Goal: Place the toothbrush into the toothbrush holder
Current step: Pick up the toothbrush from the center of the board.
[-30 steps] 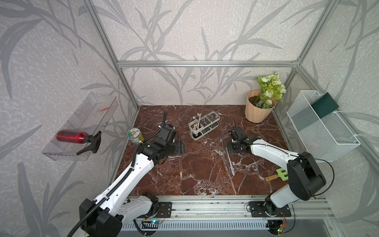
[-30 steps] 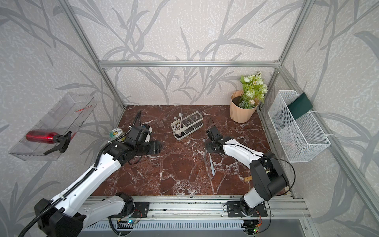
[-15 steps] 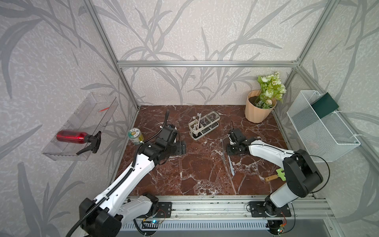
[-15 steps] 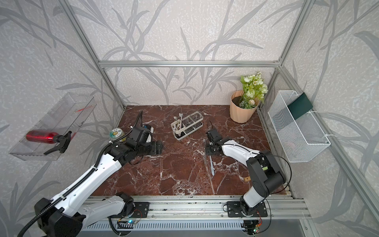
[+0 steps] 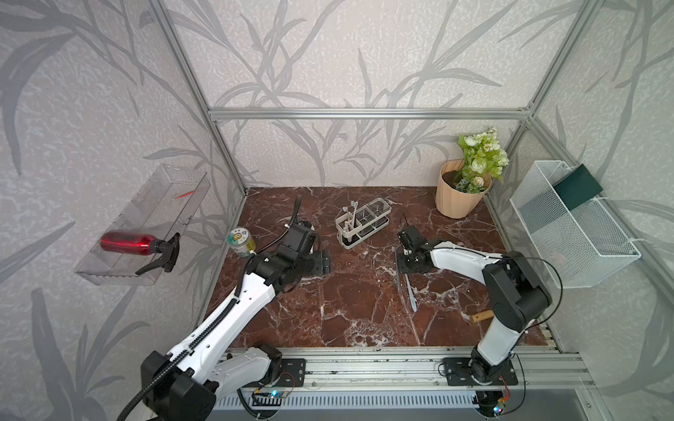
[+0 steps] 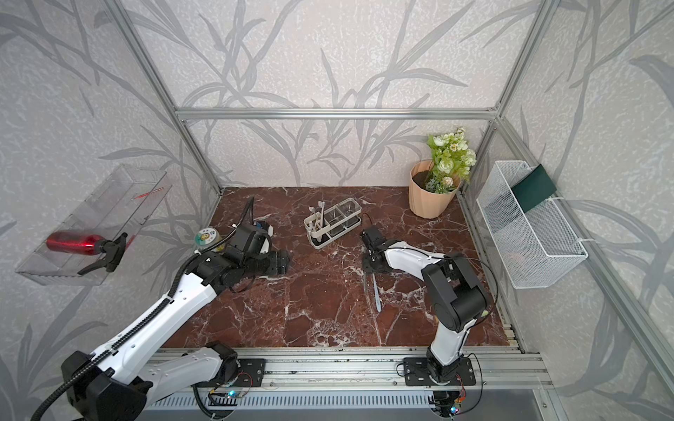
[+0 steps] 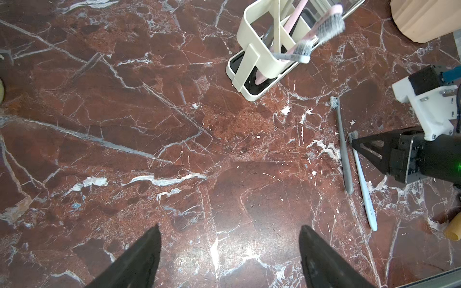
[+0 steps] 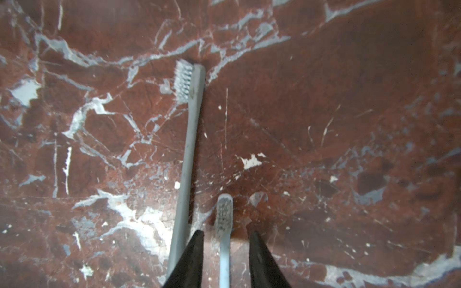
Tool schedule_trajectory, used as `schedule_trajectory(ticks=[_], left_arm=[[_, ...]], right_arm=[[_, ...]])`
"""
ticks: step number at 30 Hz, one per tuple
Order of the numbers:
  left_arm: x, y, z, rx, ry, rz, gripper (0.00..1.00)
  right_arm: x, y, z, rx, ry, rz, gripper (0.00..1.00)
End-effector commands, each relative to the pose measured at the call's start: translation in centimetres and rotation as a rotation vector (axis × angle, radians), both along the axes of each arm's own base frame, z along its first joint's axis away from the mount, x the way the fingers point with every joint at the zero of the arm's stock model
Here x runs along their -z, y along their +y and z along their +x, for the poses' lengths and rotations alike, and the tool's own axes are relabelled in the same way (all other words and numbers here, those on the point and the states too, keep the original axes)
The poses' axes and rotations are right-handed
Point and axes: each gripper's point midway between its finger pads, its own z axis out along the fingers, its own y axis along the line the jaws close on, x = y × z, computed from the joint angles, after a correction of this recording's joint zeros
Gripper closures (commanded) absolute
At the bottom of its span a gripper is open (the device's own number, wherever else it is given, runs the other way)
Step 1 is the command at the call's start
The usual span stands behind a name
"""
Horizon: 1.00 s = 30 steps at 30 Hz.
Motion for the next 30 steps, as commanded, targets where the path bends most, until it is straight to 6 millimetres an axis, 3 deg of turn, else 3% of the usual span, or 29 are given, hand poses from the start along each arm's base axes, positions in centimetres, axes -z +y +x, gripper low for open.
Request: schedule_trajectory(ticks=[1,30], left_arm=[[0.1,0.4,-0.2,0.006,-0.005,0.031,0.14],[0.4,0.3,-0.2,0.013,0.007,0.038,0.14]], right_arm=[[0.3,-0.5,-0.1,-0.008,0.03,-0.06,0.67],[2.1,-1.2,-0.6,-0.004,0.113,-0.129,0.77]])
